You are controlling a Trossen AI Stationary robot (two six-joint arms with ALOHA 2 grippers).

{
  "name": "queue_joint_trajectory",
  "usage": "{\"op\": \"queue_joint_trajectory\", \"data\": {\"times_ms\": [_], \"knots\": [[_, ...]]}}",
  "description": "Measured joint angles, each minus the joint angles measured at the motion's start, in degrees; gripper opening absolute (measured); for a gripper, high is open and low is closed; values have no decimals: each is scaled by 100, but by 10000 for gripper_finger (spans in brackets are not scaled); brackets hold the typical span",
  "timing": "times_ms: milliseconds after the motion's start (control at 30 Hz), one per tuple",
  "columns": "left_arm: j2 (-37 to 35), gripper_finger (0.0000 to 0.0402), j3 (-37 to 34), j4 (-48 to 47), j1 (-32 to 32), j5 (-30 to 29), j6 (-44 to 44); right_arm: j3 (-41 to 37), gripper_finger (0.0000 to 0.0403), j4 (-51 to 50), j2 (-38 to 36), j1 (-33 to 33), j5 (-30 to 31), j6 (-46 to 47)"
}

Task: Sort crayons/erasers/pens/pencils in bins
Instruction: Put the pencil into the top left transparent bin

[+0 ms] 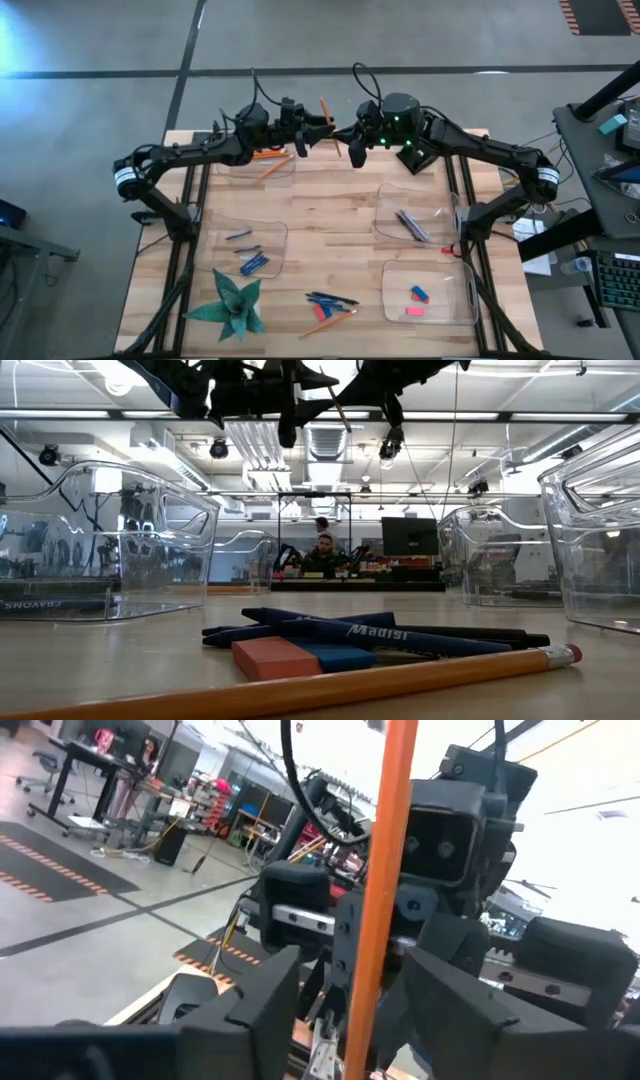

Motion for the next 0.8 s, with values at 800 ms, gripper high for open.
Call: {"op": "queue_joint_trajectory", "data": {"times_ms": [800], "knots": [[-3, 17, -19, 50, -1, 140, 186, 189, 49, -918, -7, -32, 4, -304]]}}
